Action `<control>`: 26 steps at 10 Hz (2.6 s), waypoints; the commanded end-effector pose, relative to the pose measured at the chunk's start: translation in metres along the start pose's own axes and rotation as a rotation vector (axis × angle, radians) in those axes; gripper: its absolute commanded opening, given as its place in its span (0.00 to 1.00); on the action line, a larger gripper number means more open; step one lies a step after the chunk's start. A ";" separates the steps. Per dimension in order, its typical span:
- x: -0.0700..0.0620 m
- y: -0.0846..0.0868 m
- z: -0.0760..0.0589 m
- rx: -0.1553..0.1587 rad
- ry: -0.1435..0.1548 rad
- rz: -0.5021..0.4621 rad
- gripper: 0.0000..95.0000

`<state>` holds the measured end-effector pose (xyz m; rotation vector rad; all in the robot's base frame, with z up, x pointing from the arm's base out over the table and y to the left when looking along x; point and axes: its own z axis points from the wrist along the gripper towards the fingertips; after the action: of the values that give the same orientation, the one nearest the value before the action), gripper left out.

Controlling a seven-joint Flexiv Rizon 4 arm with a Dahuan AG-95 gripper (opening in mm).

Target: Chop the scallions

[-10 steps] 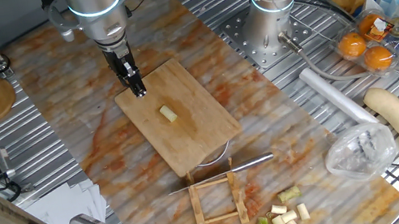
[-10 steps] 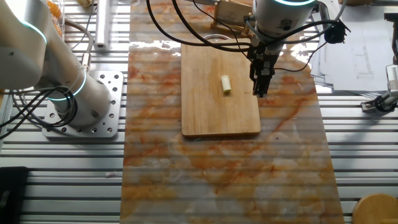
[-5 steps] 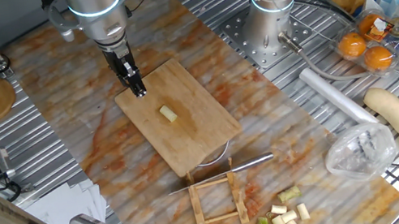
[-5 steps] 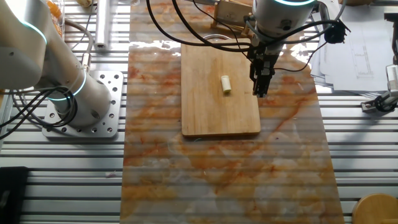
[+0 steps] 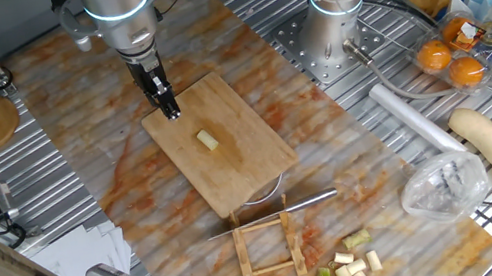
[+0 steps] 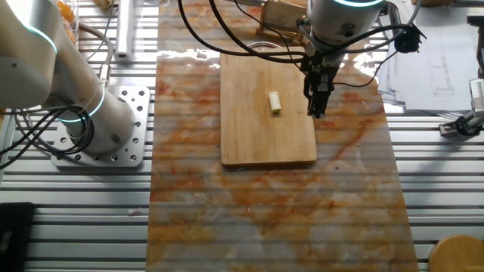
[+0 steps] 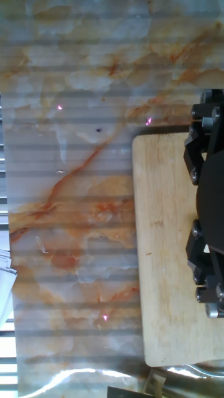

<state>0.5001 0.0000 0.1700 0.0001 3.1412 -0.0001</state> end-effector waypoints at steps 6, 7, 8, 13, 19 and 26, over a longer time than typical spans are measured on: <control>0.000 0.005 0.001 -0.059 0.000 0.070 0.00; 0.000 0.005 0.001 -0.059 0.000 0.067 0.00; 0.001 0.010 0.002 -0.059 -0.001 0.071 0.00; -0.015 0.063 -0.007 -0.044 0.041 0.168 0.00; -0.021 0.073 -0.010 -0.005 0.045 0.148 0.00; -0.021 0.073 -0.010 -0.015 0.031 0.102 0.00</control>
<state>0.5214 0.0725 0.1802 0.1417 3.1572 0.0123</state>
